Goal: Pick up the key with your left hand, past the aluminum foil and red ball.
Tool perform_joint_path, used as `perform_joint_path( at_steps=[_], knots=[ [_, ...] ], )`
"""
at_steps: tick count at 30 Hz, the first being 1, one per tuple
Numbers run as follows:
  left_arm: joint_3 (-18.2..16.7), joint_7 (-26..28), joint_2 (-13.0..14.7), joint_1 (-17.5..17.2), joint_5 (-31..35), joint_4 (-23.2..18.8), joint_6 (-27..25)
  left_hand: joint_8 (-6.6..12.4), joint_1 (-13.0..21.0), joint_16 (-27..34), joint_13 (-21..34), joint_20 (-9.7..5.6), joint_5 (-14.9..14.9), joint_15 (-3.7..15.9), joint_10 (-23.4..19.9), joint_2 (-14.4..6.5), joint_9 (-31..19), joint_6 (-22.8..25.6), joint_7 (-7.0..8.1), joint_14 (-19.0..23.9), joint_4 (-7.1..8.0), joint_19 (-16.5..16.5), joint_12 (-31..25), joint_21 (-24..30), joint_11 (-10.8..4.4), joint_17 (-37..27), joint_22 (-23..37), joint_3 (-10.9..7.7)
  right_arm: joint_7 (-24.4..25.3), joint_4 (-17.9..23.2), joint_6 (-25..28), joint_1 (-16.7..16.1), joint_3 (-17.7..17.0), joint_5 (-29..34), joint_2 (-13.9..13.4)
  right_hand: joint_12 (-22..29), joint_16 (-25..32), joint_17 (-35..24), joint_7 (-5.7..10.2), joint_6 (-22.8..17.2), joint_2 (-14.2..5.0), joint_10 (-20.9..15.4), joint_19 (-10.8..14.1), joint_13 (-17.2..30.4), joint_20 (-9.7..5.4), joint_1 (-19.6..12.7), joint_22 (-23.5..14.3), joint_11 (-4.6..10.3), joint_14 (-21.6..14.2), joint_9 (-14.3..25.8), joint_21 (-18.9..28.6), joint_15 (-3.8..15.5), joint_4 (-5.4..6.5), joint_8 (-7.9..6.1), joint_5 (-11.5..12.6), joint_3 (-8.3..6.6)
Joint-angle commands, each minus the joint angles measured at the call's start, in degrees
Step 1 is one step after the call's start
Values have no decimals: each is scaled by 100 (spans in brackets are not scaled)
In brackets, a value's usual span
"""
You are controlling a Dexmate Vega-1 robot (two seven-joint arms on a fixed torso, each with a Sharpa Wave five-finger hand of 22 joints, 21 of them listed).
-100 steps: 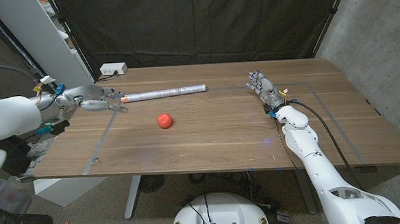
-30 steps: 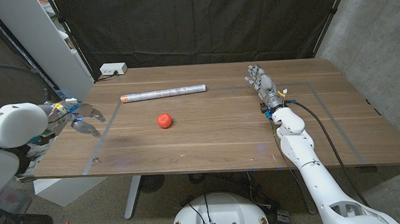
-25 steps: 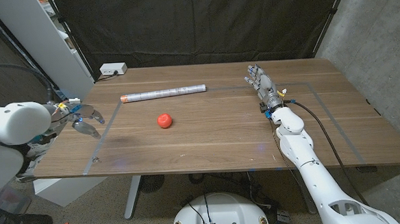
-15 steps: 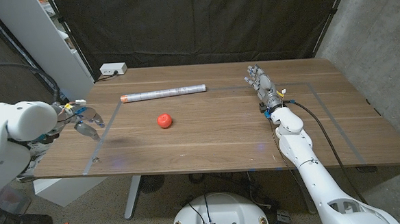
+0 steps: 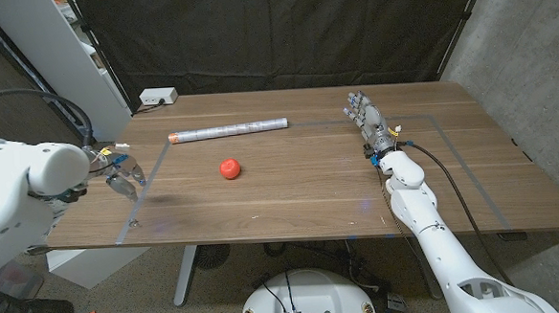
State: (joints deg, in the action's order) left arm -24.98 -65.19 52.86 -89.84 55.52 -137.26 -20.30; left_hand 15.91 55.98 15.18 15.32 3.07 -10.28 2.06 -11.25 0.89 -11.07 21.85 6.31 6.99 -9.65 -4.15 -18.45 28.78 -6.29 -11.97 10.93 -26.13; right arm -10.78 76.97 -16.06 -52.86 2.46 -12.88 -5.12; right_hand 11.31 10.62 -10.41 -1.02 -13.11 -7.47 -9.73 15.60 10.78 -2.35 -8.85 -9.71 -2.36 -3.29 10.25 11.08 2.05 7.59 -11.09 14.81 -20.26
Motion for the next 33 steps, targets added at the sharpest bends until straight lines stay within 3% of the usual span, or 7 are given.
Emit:
perform_joint_path(
  at_steps=[1,4,9,19,33],
  knots=[
    [288,-250,267,-37,404,37,-72,-6,124,-20,33,21,14,129,54,-10,-18,94,5,-52,15,18,16,-30,-16,-17,21,41,83,32,-80,-96,-22,-10,36,30,23,1,-12,-41,-25,-63,43,32,-240,56,-17,14,-34,32,23,132,2,-6,31,-51],
    [367,-300,325,-48,511,78,-68,0,147,-27,37,10,23,127,69,-14,-19,151,-119,-64,24,22,24,-36,-3,-16,21,69,117,44,-90,-121,-12,0,46,31,26,1,-10,-44,-26,-70,42,32,-244,58,-17,21,-45,32,23,140,2,-6,31,-53],
    [411,-315,346,-76,590,148,-41,-27,171,-33,42,21,28,110,83,-22,-19,131,-158,-75,31,29,31,-44,4,-16,22,93,166,61,-107,-155,1,12,57,35,28,1,-15,-62,-26,-86,43,32,-247,61,-17,20,-56,32,22,140,3,-11,32,-55],
    [560,-9,395,-215,1090,327,83,-3,337,-21,57,-8,5,164,29,-139,-19,308,-150,-42,18,-1,13,-41,-94,-17,24,80,262,69,-156,-205,37,34,85,38,28,2,-15,-71,-27,-102,40,32,-255,65,-17,12,-68,32,19,140,2,-11,33,-59],
    [701,153,418,-247,1289,502,136,-20,351,-15,66,-18,21,175,-4,-146,-17,380,-176,-25,48,-8,6,-46,-96,-18,26,151,365,111,-162,-278,80,76,73,31,25,4,-14,-83,-27,-98,26,32,-271,65,-16,23,-77,32,13,147,-3,-10,35,-68]
  ],
)
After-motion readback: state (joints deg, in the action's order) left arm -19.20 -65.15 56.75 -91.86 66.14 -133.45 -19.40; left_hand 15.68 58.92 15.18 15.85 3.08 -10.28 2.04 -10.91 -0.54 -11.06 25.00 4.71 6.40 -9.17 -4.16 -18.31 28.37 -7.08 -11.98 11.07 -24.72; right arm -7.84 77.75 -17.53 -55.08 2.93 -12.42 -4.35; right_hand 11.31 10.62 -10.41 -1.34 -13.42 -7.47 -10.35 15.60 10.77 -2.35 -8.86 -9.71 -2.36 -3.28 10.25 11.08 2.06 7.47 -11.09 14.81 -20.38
